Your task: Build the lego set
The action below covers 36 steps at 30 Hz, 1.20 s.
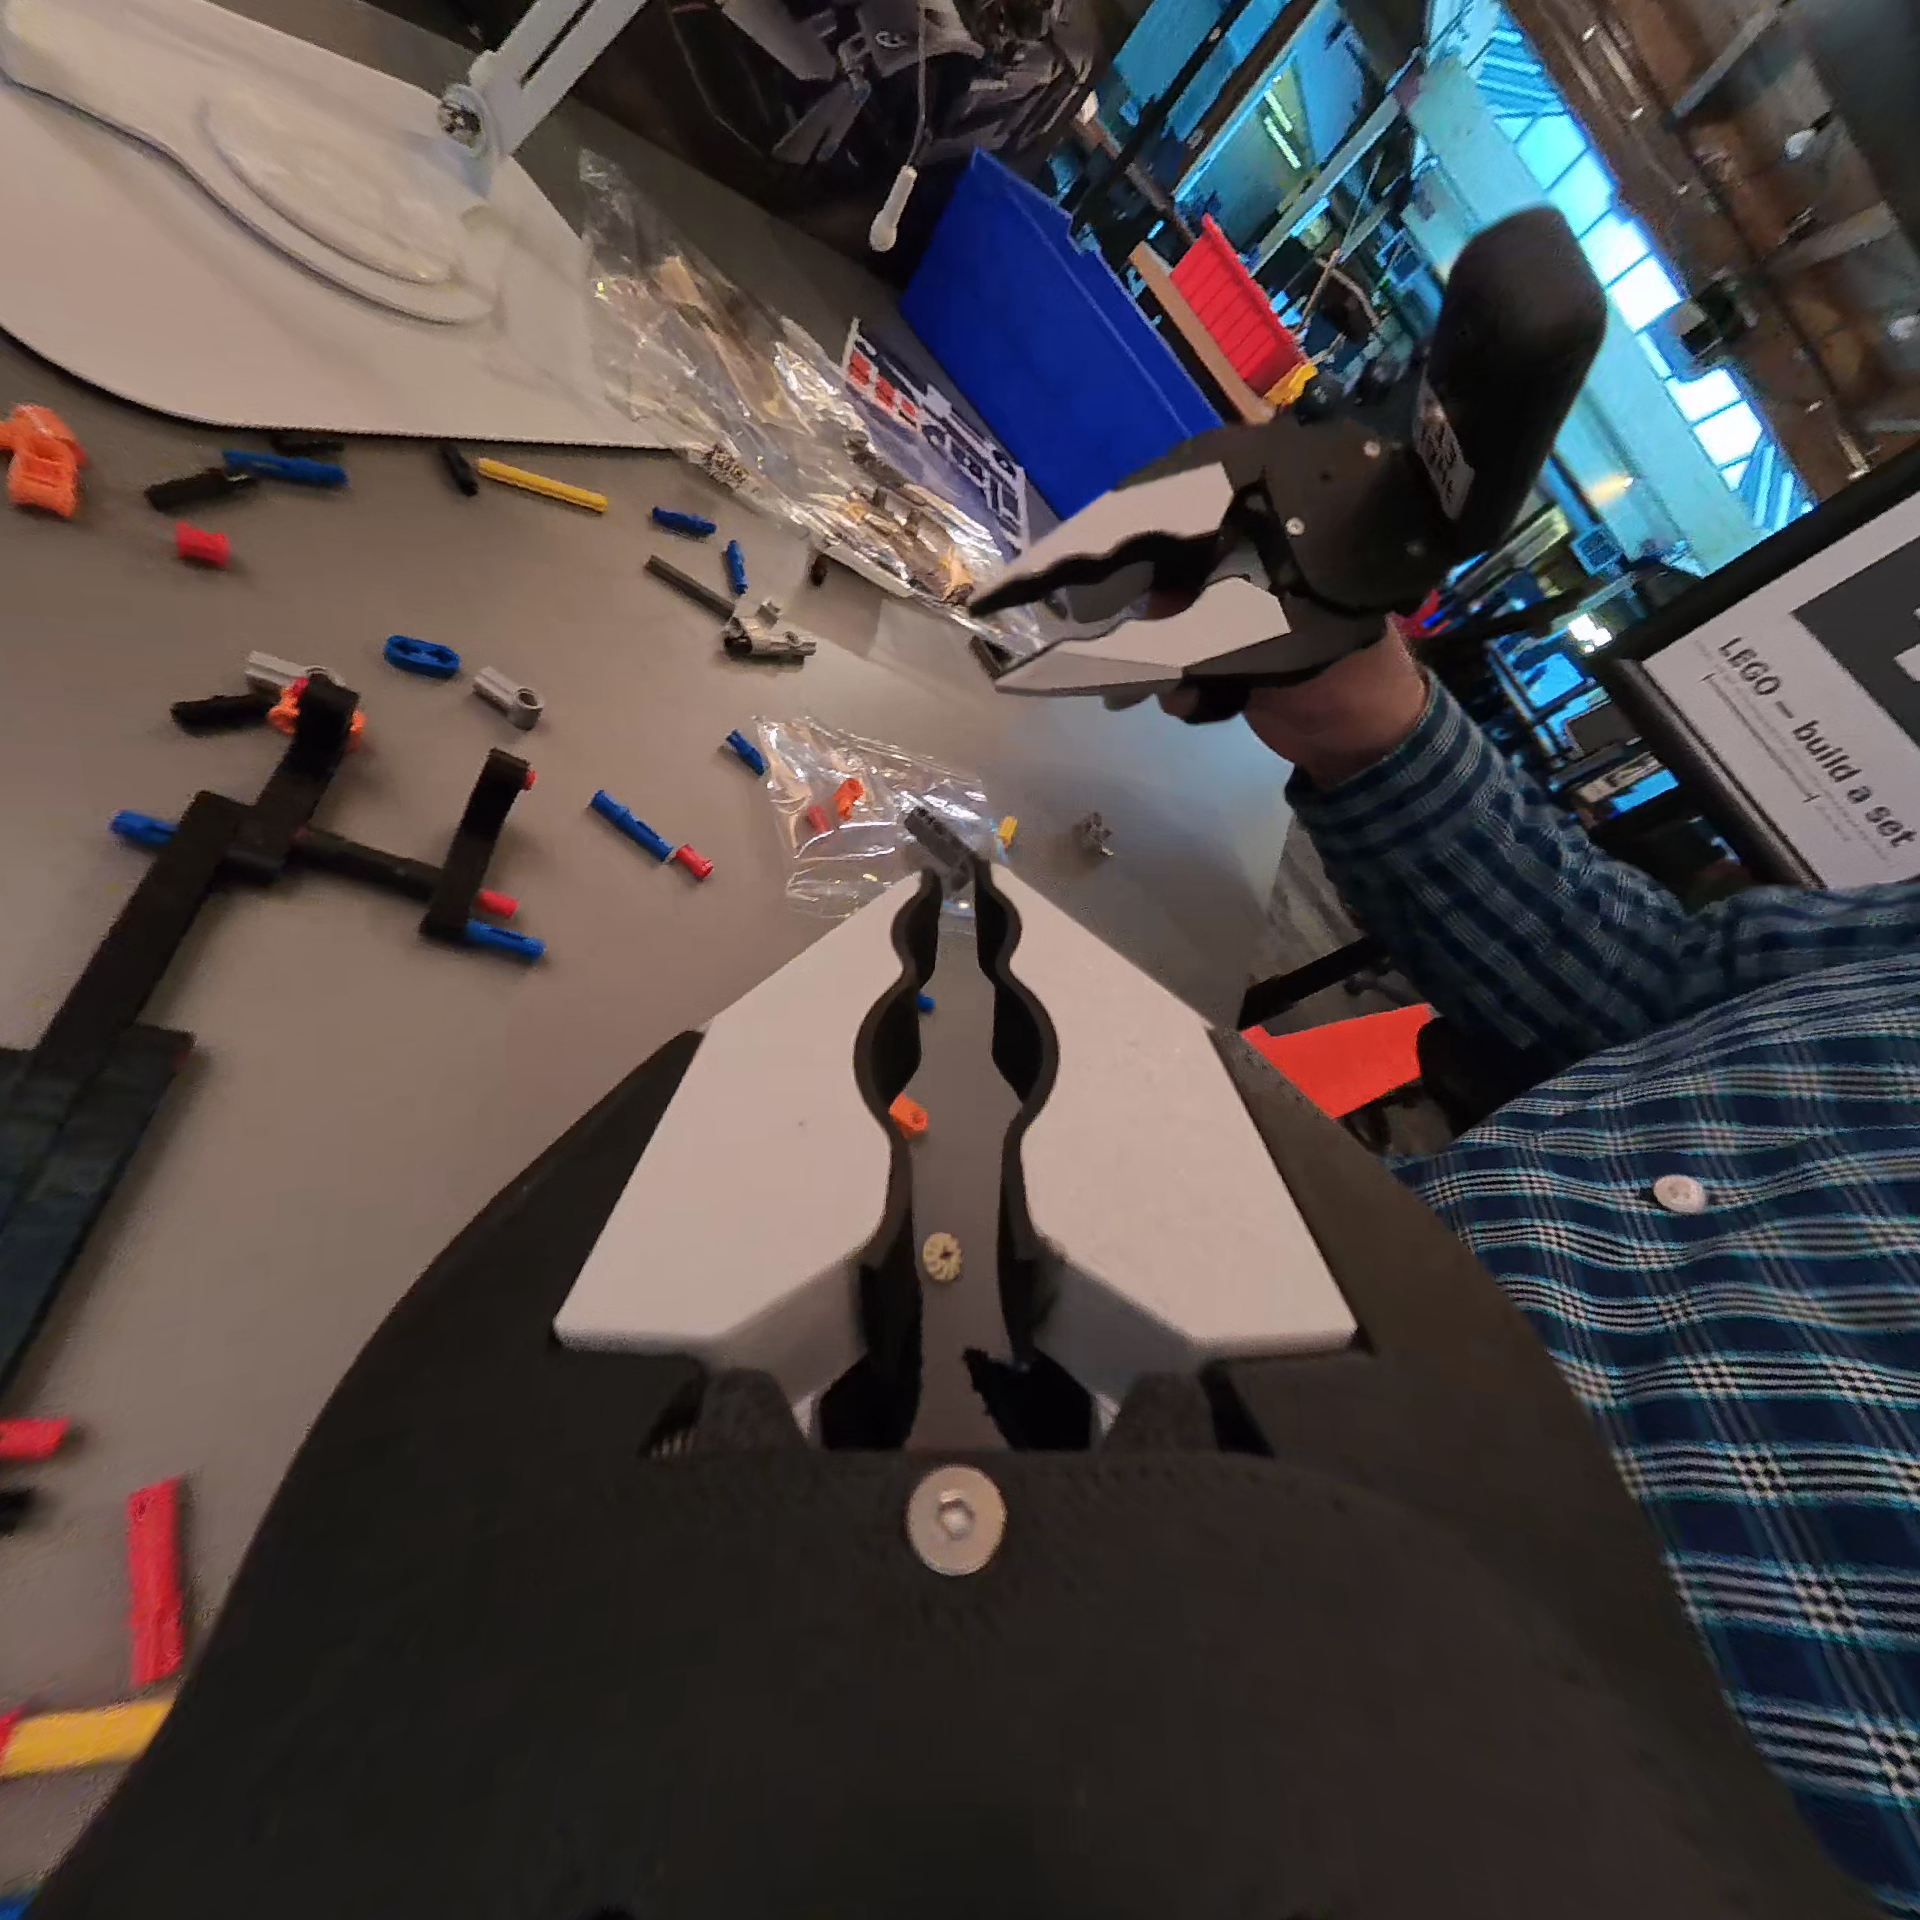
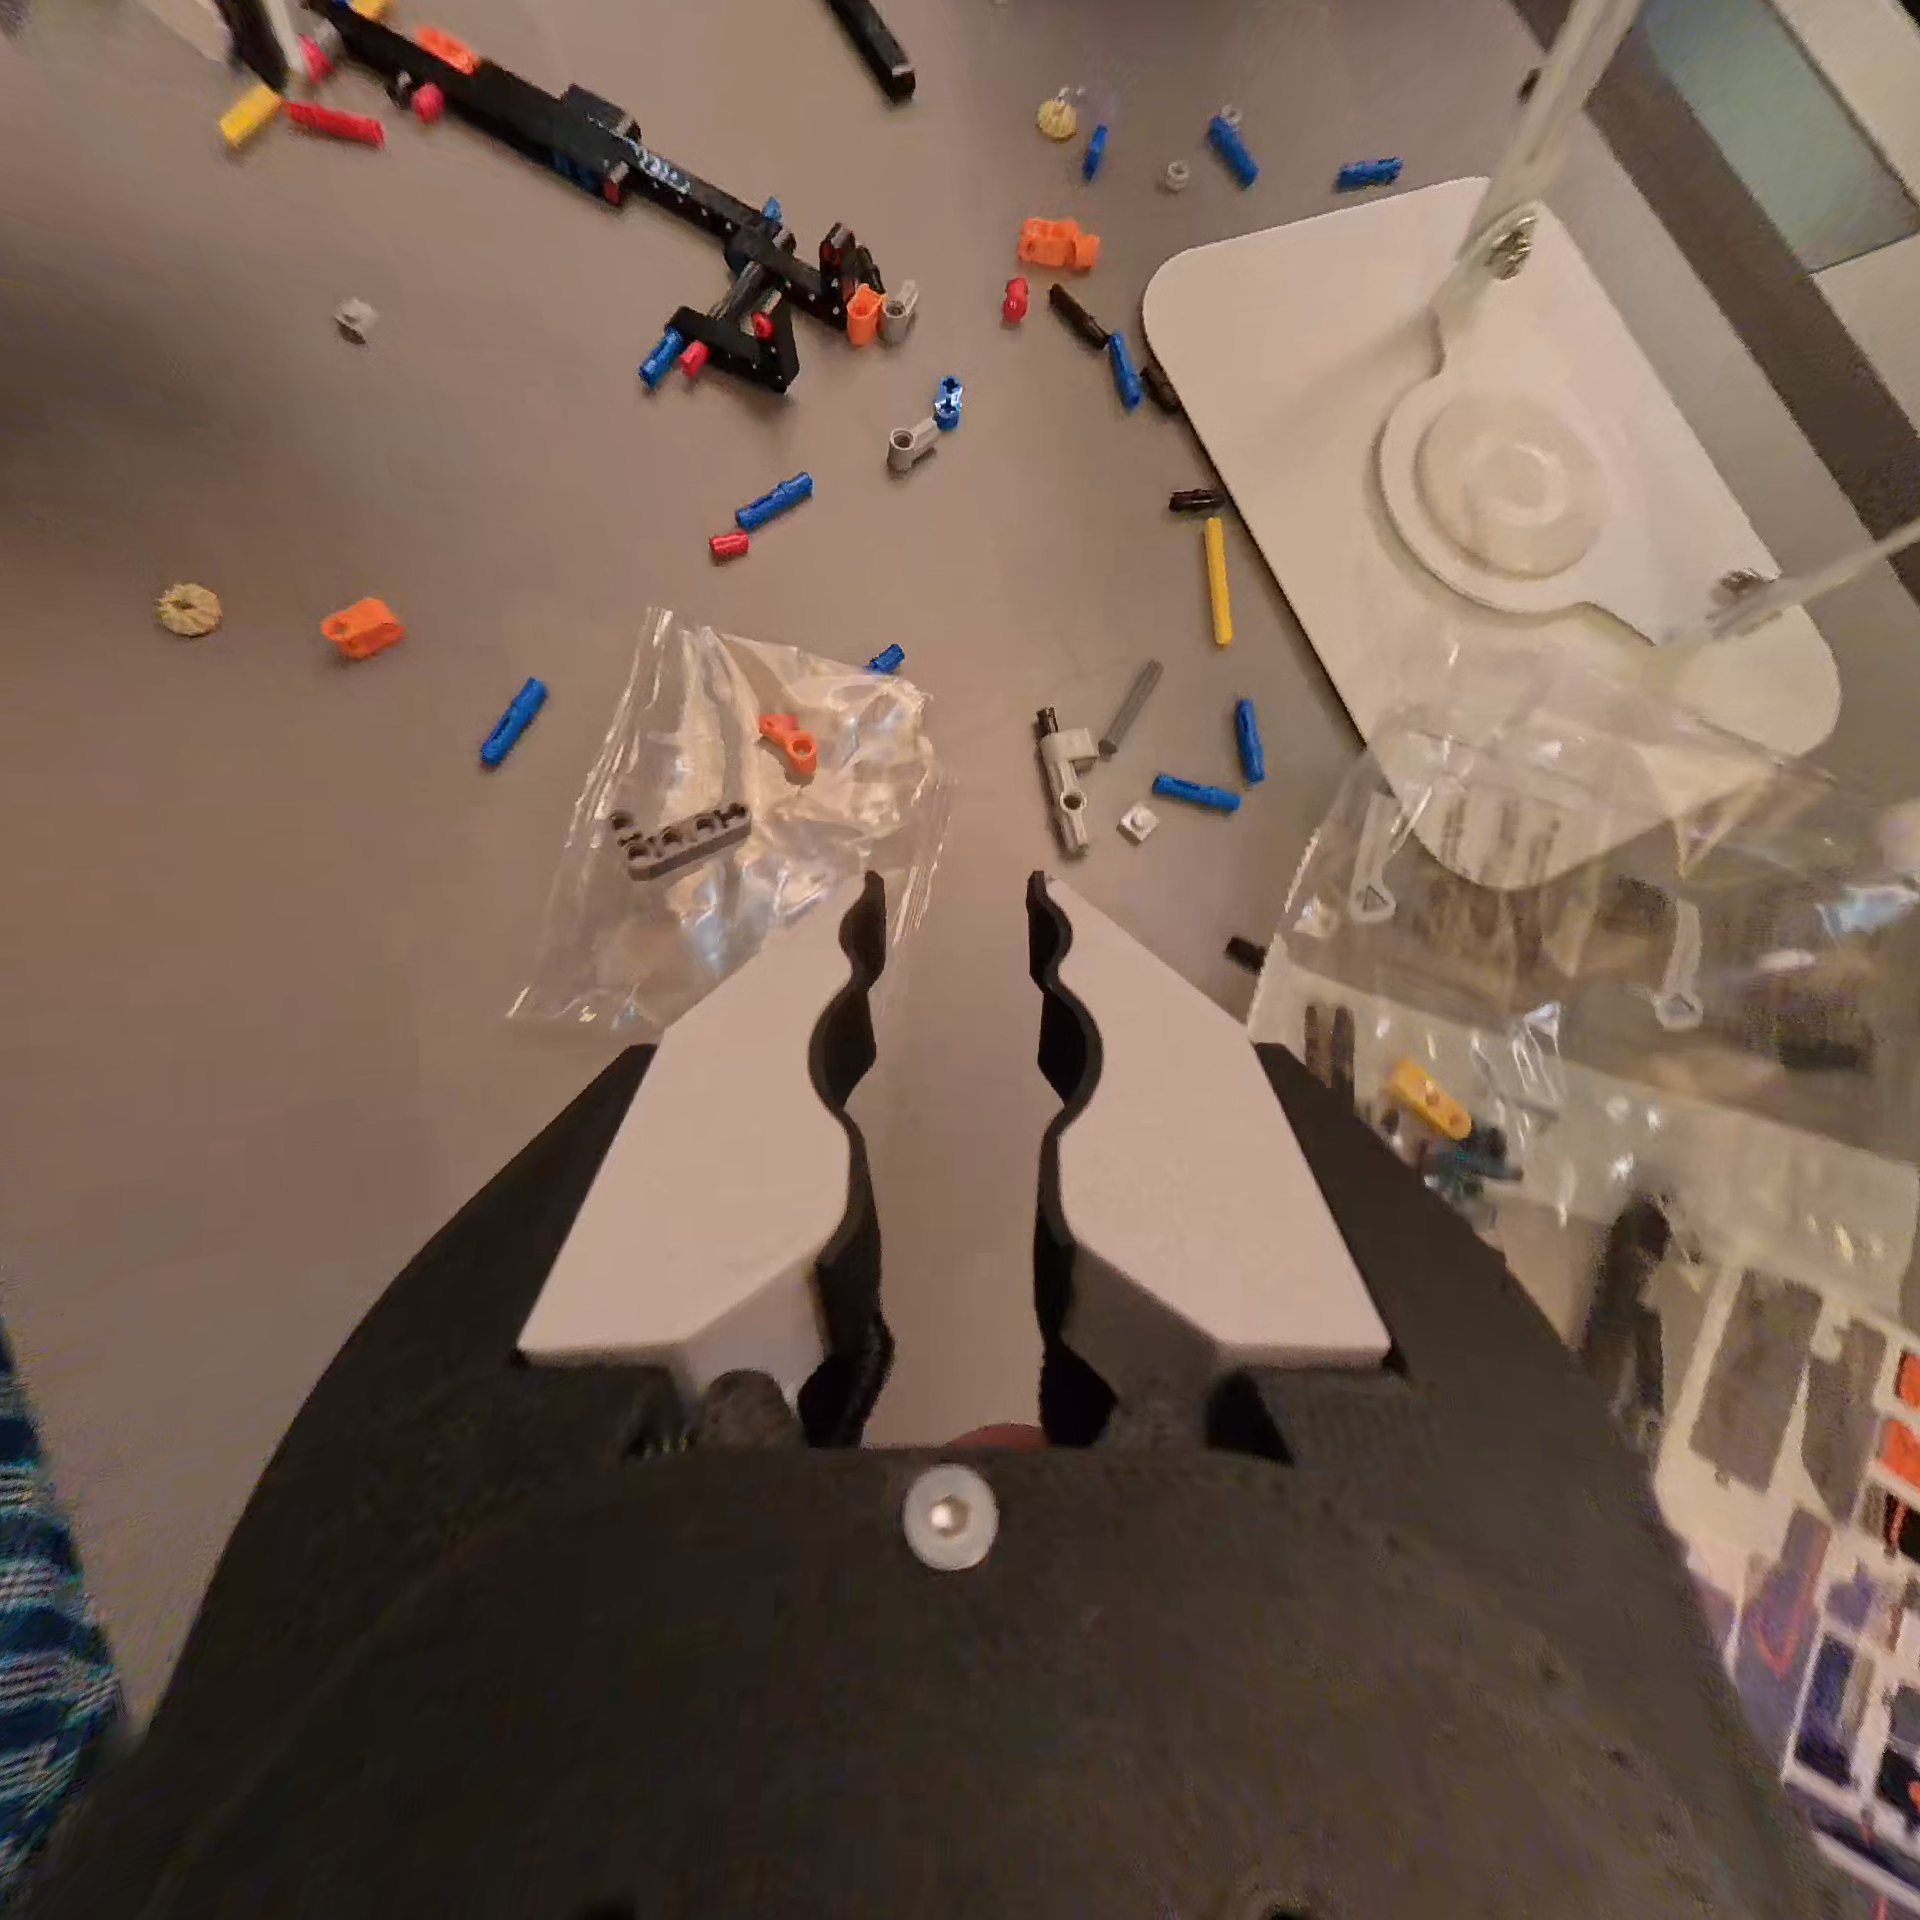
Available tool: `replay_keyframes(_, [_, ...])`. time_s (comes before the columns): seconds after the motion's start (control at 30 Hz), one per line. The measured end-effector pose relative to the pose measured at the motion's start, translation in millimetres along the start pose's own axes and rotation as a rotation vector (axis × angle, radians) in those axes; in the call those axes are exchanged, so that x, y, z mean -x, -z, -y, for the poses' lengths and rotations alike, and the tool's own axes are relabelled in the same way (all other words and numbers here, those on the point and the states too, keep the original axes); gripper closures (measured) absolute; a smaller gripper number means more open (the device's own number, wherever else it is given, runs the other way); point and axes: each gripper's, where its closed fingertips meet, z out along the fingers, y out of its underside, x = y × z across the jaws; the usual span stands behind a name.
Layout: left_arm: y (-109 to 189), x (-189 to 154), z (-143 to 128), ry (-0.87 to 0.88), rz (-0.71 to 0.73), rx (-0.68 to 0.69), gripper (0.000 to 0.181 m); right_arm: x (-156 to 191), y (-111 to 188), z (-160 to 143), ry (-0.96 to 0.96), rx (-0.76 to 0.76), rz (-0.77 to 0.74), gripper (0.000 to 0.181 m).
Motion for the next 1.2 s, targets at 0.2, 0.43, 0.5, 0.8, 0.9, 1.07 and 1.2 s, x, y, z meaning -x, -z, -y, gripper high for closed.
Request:
replay_keyframes(0.2, [6.3, 8.5, -1.2, -0.016, 0.035, 0.008, 0.176, -24.0, -43.7, -3.4, 0.062, 0.064, 0.0, 0.159])
replay_keyframes(0.43, [5.7, 14.1, 2.0, -0.033, 0.045, 0.006, 0.176, -26.4, -65.6, -16.2, 0.055, 0.12, 0.075, 0.176])
replay_keyframes(0.5, [4.3, 15.4, 3.2, -0.05, 0.052, 0.01, 0.174, -23.9, -65.2, -15.3, 0.037, 0.111, 0.096, 0.176])
replay_keyframes(0.8, [-21.1, 12.4, 17.7, -0.048, 0.061, 0.0, 0.15, 17.7, -26.9, 55.1, 0.203, -0.13, 0.077, 0.177])
replay_keyframes(0.9, [-33.2, 6.5, 23.7, 0.009, 0.006, -0.022, 0.144, 38.4, -17.1, 78.5, 0.308, -0.191, 0.058, 0.177])
replay_keyframes(1.07, [-44.8, -9.1, 27.3, 0.071, -0.103, -0.031, 0.149, 61.5, -13.2, 98.6, 0.442, -0.233, 0.042, 0.177])
replay_keyframes(1.2, [-44.0, -16.9, 27.7, 0.09, -0.154, -0.042, 0.173, 70.3, -15.7, 105.3, 0.496, -0.245, 0.037, 0.177])
